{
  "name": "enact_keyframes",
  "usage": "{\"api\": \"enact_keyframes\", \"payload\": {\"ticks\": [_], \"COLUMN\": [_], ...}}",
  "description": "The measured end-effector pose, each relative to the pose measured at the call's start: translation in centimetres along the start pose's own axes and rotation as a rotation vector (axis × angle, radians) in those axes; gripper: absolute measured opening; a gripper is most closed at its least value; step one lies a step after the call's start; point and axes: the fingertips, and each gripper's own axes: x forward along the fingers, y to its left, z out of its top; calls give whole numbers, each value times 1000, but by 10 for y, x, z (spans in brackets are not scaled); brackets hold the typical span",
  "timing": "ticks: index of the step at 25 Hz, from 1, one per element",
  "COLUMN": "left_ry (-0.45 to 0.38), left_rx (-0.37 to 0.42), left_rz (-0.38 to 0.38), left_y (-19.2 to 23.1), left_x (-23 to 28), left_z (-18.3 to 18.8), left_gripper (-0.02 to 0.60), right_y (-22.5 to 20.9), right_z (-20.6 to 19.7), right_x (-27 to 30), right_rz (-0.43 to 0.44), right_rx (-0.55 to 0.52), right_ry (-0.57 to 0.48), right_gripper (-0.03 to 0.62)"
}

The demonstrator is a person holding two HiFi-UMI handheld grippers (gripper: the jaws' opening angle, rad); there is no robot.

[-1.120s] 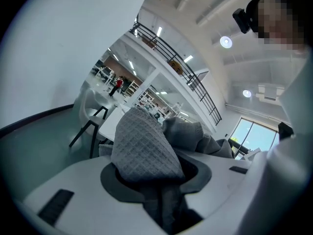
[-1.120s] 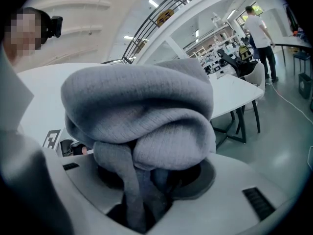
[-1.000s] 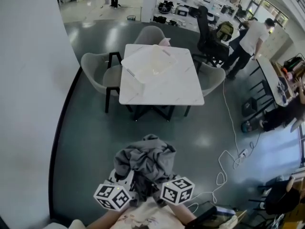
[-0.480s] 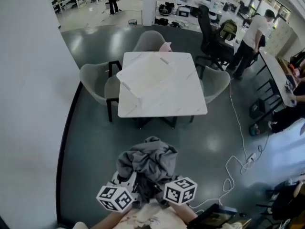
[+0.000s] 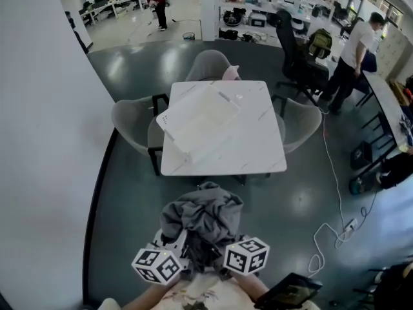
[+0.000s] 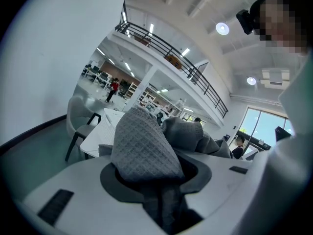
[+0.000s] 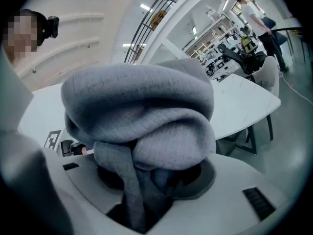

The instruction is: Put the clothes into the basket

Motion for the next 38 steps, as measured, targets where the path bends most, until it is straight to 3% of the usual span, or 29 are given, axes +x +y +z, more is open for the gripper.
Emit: {"api": "enact_keyframes", "payload": {"ticks": [8,23,38], "left_ry": [-10,9,50], "left_rx": [6,-16,-37], "left_rz": [10,52,21], "left_y": [-16,-18,25], "left_x": [50,93,155], "left_z": [7,8,58], "left_gripper": [149,149,149], "right_y": [-38,-73,-93], "right_z": [39,62,113], "right_x": [0,9,76], "right_rz": [17,35,-14], "right_rx": [-4,42,56], "right_ry": [-5,28,17], "right_gripper": [190,192,192]}}
